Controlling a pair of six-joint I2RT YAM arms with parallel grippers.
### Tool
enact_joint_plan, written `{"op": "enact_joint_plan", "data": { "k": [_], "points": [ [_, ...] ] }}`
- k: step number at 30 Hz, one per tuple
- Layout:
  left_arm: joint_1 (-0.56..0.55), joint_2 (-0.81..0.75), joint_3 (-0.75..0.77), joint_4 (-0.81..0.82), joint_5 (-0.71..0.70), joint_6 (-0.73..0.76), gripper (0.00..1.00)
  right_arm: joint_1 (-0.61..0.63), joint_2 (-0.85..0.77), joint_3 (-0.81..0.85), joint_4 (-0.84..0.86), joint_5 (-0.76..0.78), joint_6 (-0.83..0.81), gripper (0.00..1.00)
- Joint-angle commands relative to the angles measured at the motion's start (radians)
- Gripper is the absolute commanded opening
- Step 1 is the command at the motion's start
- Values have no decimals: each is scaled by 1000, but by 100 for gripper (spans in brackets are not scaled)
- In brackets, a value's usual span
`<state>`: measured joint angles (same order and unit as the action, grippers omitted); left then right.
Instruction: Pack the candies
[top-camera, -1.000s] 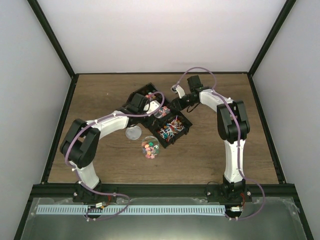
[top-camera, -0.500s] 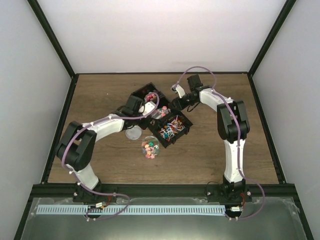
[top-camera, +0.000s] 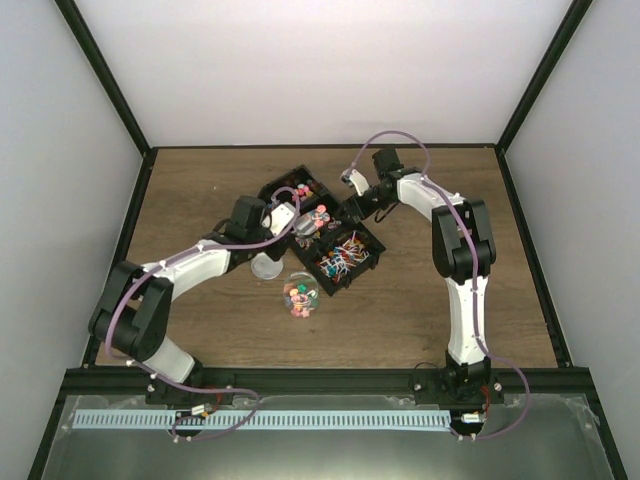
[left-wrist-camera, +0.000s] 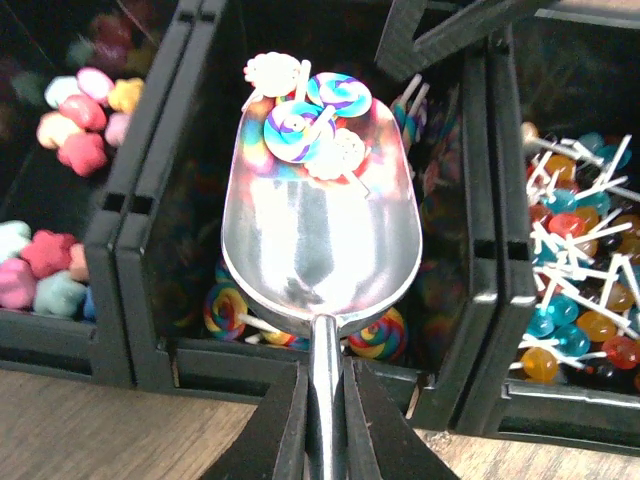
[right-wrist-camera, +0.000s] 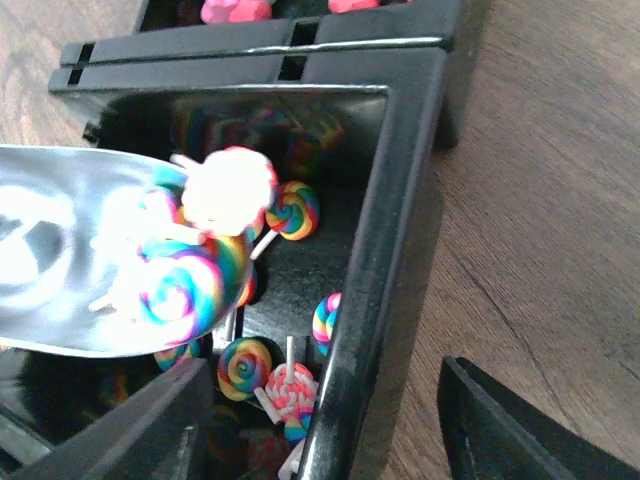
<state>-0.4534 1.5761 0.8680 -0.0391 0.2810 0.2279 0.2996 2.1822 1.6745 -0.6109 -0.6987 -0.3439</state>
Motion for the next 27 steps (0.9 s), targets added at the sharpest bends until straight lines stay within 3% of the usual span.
{"op": "enact_joint_plan", "data": {
  "k": [1, 4, 9, 27],
  "points": [
    [11, -87, -8, 76, 42, 17, 4, -5, 15, 58, -57, 20, -33, 70],
    [22, -137, -17, 47, 54, 26, 4, -5, 5, 64, -53, 31, -38, 79],
    [45, -246, -30, -31, 109, 67, 4, -5, 0, 106, -83, 51, -57, 87],
    [118, -732, -49, -644, 176, 351, 4, -2, -71, 120, -142, 92, -94, 94]
  ]
}}
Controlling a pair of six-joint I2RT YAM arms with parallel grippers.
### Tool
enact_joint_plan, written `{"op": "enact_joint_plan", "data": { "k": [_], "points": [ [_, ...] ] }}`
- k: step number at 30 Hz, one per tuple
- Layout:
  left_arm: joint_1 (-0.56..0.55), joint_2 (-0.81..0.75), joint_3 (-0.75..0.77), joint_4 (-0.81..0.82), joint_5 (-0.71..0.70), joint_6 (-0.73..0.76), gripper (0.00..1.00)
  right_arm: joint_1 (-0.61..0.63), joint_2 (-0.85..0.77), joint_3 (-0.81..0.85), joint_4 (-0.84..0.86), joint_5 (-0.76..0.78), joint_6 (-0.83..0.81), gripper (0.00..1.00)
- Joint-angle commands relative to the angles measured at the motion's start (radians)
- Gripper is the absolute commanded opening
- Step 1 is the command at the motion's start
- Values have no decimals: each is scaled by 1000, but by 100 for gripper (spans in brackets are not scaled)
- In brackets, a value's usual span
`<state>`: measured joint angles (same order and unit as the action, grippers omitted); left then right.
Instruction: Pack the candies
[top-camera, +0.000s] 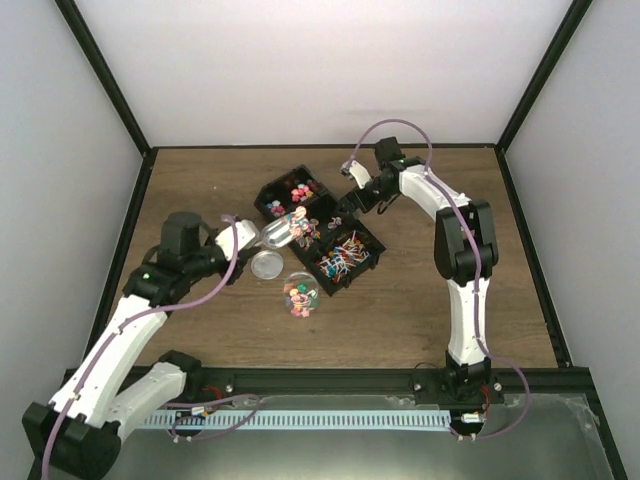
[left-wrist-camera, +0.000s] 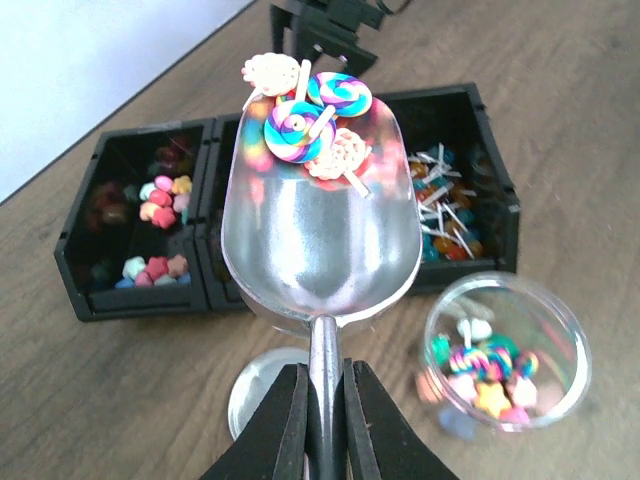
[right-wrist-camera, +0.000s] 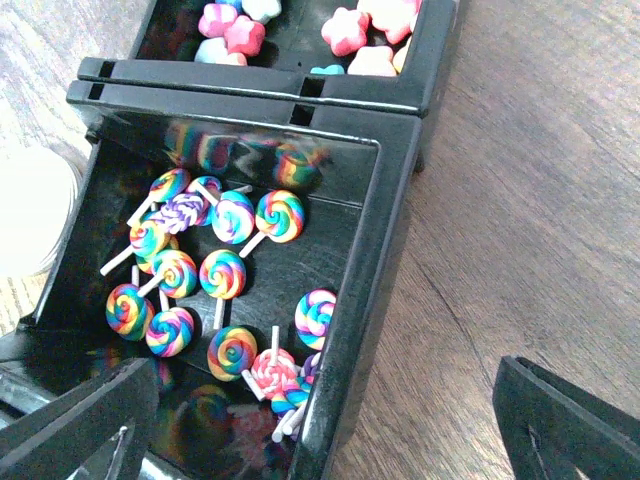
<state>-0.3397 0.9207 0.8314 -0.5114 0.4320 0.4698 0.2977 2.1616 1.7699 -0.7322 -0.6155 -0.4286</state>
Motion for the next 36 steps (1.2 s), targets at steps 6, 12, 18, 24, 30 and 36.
{"op": "enact_joint_plan", "data": {
  "k": [6, 12, 18, 24, 30, 36],
  "points": [
    [4, -163, -14, -320, 26, 200, 4, 7, -52, 21, -17, 10, -6, 98],
    [4, -212, -14, -420, 18, 301, 4, 15, -57, 14, -9, 15, -4, 99],
    [4, -226, 5, -505, 28, 392, 4, 16, -67, -6, 1, 16, -3, 99],
    [5, -160, 53, -569, 50, 472, 4, 16, -74, -20, 11, 13, -2, 99],
    [5, -111, 85, -611, 39, 527, 4, 16, -73, -21, 17, 9, 3, 99],
    [4, -29, 152, -675, 19, 554, 4, 15, -79, -35, 28, 4, 11, 99]
  ]
}}
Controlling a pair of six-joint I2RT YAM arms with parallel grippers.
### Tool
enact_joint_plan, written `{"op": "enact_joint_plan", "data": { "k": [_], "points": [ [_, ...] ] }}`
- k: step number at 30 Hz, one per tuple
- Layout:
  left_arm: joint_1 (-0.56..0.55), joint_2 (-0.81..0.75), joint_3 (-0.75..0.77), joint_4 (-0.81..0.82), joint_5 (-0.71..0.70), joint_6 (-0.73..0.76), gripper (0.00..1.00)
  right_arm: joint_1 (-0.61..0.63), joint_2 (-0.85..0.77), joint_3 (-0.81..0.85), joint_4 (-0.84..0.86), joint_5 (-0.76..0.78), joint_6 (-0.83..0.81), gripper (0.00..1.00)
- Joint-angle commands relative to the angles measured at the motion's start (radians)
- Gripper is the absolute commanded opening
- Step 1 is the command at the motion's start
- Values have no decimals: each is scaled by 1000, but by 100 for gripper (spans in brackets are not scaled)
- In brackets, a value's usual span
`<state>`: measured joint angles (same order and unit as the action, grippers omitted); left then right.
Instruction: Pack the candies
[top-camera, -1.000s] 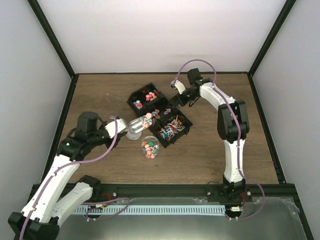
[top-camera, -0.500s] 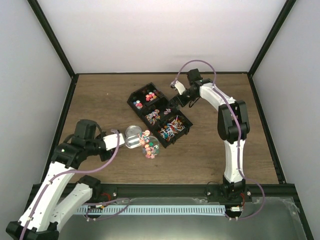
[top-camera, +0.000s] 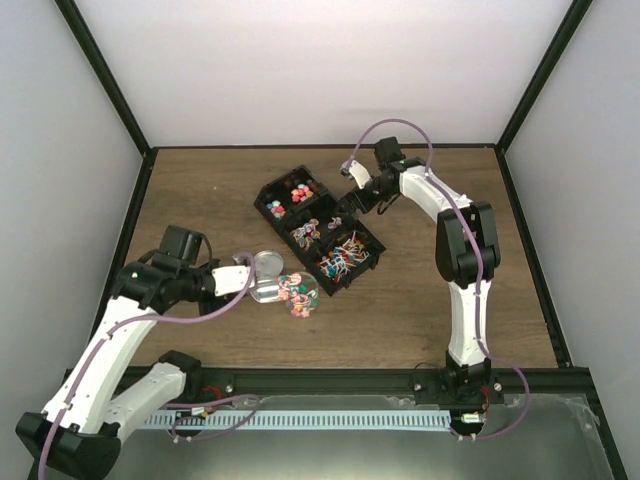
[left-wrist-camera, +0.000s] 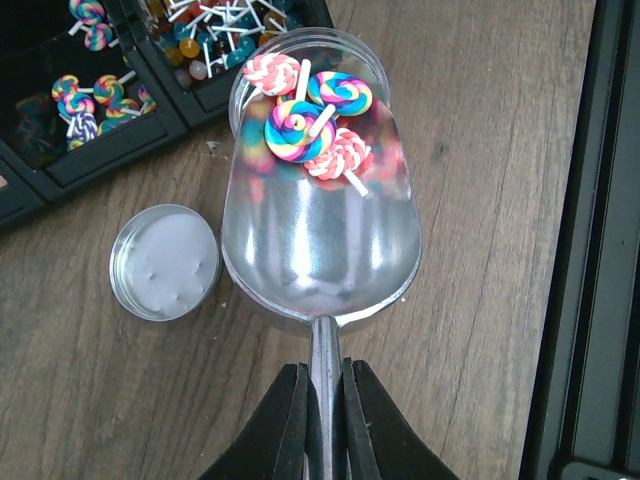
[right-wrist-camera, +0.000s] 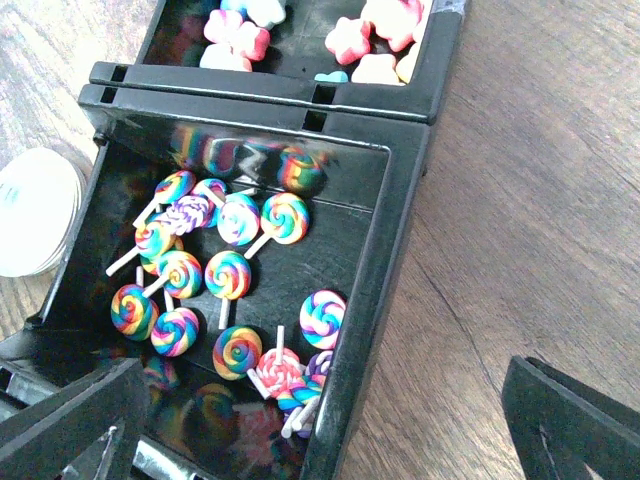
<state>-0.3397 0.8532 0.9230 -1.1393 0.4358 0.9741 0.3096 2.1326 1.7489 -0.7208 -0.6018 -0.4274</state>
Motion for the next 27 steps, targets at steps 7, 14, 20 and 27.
{"op": "enact_joint_plan", "data": {
  "k": [7, 14, 20, 27],
  "points": [
    [1, 148, 144, -105, -11, 49, 4, 4, -51, -25, 27, -18, 17, 99],
    [-1, 198, 181, -130, -37, 52, 4, 4, -59, -49, 45, -18, 21, 100],
    [-12, 257, 235, -148, -55, 25, 4, 4, -66, -67, 58, -18, 23, 100],
    [-40, 305, 289, -176, -69, 12, 4, 3, -64, -73, 62, -16, 20, 100]
  ]
}}
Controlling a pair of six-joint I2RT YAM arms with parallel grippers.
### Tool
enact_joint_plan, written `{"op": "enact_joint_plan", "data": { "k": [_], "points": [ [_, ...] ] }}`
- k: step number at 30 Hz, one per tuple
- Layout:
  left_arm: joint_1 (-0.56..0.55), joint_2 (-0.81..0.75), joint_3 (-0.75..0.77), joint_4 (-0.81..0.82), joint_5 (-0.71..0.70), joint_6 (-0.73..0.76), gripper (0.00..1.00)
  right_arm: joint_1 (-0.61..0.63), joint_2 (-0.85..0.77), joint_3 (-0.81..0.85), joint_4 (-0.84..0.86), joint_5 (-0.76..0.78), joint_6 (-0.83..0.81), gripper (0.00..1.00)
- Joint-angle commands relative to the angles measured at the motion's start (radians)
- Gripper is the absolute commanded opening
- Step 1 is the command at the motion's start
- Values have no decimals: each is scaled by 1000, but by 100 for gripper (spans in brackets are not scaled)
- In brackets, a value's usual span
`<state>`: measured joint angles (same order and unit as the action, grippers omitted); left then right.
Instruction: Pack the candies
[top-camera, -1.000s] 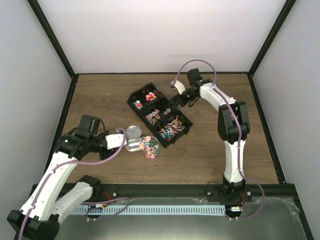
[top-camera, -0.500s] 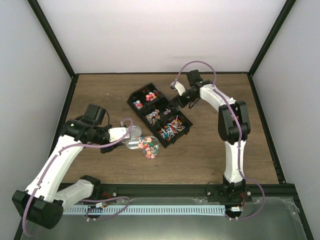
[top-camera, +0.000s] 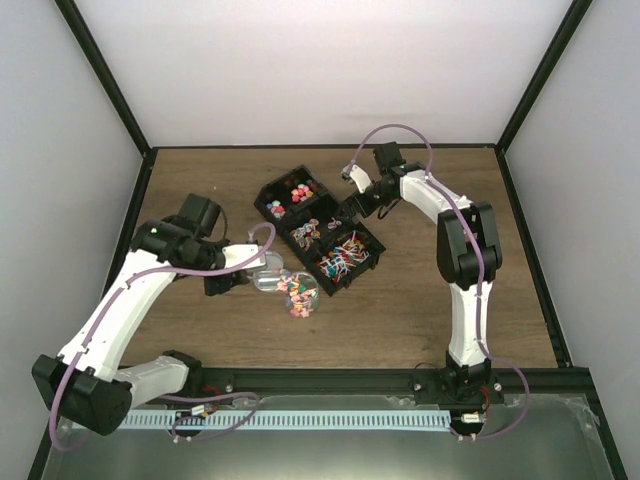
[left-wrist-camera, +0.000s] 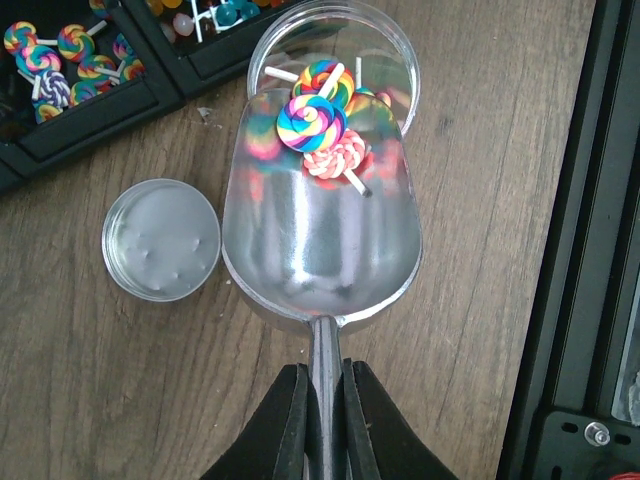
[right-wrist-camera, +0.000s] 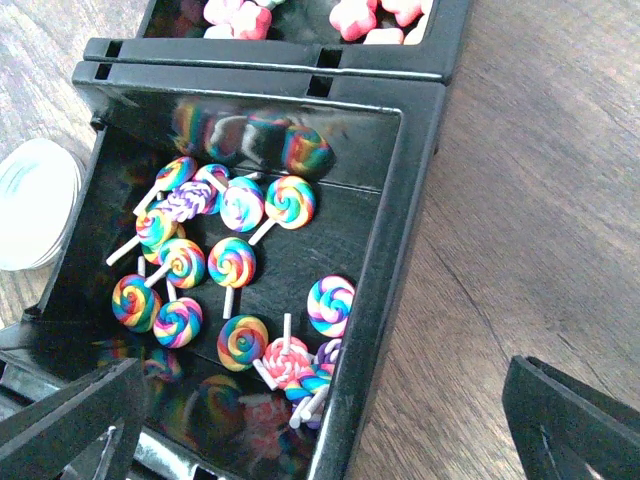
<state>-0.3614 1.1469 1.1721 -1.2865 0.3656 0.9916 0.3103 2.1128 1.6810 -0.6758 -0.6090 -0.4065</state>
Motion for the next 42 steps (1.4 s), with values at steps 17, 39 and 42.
{"op": "enact_joint_plan", "data": {
  "k": [17, 39, 42],
  "points": [
    [-87, 85, 121, -61, -102, -41, 4, 4, -43, -12, 30, -13, -5, 100],
    [-87, 139, 208, 138, -99, -307, 4, 3, -17, 19, 38, -43, 17, 96],
    [-86, 215, 258, 176, -142, -398, 4, 3, 0, 46, 31, -54, 28, 94]
  ]
}}
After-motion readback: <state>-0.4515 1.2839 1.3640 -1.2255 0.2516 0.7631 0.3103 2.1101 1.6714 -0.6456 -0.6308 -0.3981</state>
